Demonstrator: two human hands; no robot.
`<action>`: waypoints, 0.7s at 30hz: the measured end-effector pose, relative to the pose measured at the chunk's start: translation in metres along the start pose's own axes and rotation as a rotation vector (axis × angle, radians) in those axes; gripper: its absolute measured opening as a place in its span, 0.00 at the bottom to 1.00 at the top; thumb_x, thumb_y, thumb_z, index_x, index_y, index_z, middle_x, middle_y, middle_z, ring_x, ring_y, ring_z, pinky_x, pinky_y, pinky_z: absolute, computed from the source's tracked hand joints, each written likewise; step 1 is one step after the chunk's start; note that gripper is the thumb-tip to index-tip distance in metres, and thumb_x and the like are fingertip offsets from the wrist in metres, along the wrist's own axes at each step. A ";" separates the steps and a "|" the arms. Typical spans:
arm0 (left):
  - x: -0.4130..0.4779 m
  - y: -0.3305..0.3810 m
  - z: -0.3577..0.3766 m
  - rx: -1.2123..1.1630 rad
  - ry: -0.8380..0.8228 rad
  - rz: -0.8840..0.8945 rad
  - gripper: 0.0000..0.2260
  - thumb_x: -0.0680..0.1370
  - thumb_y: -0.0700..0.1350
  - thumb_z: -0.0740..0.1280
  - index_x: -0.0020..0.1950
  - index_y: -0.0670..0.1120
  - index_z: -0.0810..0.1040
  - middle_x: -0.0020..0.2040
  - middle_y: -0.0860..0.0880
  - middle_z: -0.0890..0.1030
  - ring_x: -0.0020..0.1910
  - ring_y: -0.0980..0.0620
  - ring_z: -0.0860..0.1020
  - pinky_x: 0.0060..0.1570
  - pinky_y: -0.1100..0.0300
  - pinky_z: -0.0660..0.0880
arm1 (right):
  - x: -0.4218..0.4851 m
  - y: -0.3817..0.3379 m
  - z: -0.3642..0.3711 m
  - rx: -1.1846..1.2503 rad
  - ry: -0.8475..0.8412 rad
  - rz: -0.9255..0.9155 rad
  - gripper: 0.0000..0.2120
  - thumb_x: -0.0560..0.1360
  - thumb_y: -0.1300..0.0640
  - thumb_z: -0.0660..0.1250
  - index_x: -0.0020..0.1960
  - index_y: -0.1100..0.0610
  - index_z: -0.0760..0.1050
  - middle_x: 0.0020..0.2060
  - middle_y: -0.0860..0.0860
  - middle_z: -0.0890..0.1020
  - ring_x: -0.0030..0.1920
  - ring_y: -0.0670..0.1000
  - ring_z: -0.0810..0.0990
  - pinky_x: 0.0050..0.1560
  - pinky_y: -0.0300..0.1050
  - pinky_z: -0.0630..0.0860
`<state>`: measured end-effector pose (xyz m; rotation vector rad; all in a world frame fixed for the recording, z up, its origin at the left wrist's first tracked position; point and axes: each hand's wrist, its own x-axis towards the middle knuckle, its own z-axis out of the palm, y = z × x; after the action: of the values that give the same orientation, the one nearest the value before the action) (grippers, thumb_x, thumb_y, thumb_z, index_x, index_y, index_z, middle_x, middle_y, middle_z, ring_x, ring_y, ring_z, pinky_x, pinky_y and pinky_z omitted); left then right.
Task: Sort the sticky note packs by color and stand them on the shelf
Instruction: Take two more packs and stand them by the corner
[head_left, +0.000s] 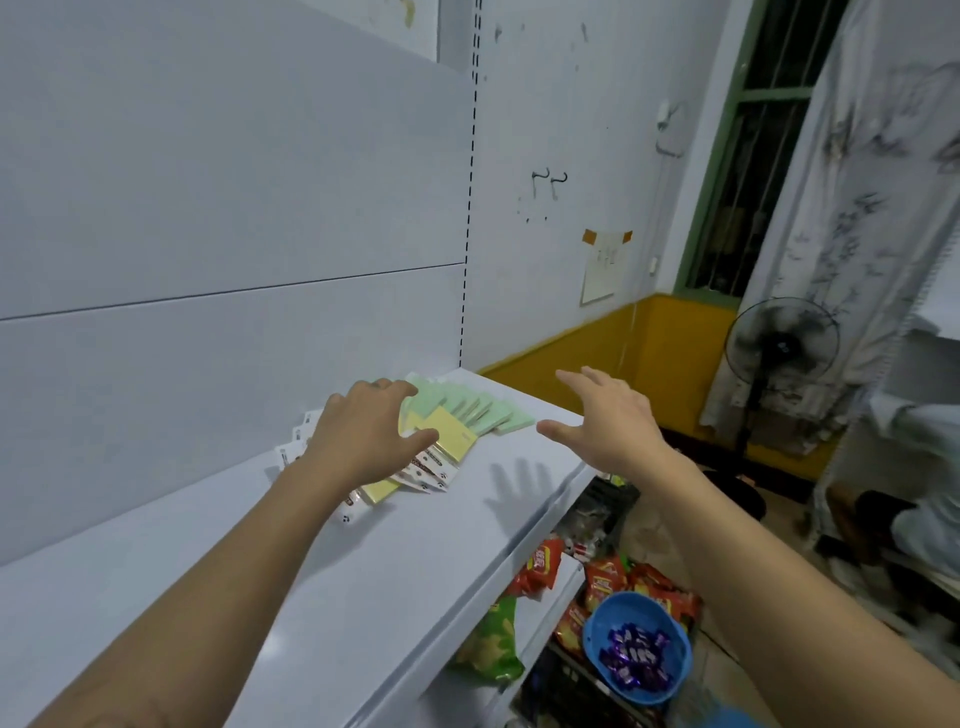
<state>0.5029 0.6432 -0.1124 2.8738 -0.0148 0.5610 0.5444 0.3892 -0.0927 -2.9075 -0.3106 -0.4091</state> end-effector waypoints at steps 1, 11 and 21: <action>0.006 -0.002 0.005 -0.005 -0.006 0.003 0.28 0.74 0.62 0.64 0.71 0.51 0.67 0.69 0.50 0.72 0.68 0.48 0.68 0.65 0.50 0.64 | 0.006 0.001 0.003 -0.005 -0.005 0.005 0.37 0.73 0.34 0.62 0.77 0.45 0.55 0.77 0.51 0.58 0.76 0.54 0.56 0.73 0.59 0.54; 0.048 -0.003 0.051 0.005 -0.083 -0.039 0.28 0.75 0.62 0.64 0.71 0.52 0.67 0.69 0.50 0.72 0.69 0.48 0.66 0.64 0.50 0.62 | 0.072 0.014 0.042 0.015 -0.136 0.011 0.35 0.74 0.37 0.64 0.76 0.46 0.57 0.75 0.50 0.63 0.73 0.55 0.63 0.70 0.59 0.60; 0.097 0.021 0.091 0.165 -0.180 -0.248 0.34 0.70 0.65 0.66 0.72 0.51 0.66 0.68 0.49 0.71 0.69 0.48 0.65 0.64 0.51 0.62 | 0.166 0.046 0.097 0.186 -0.251 -0.105 0.29 0.76 0.44 0.64 0.74 0.51 0.63 0.69 0.49 0.72 0.67 0.53 0.71 0.57 0.48 0.73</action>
<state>0.6253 0.6066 -0.1548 3.0110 0.3706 0.2668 0.7350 0.3957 -0.1430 -2.7658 -0.5112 -0.0252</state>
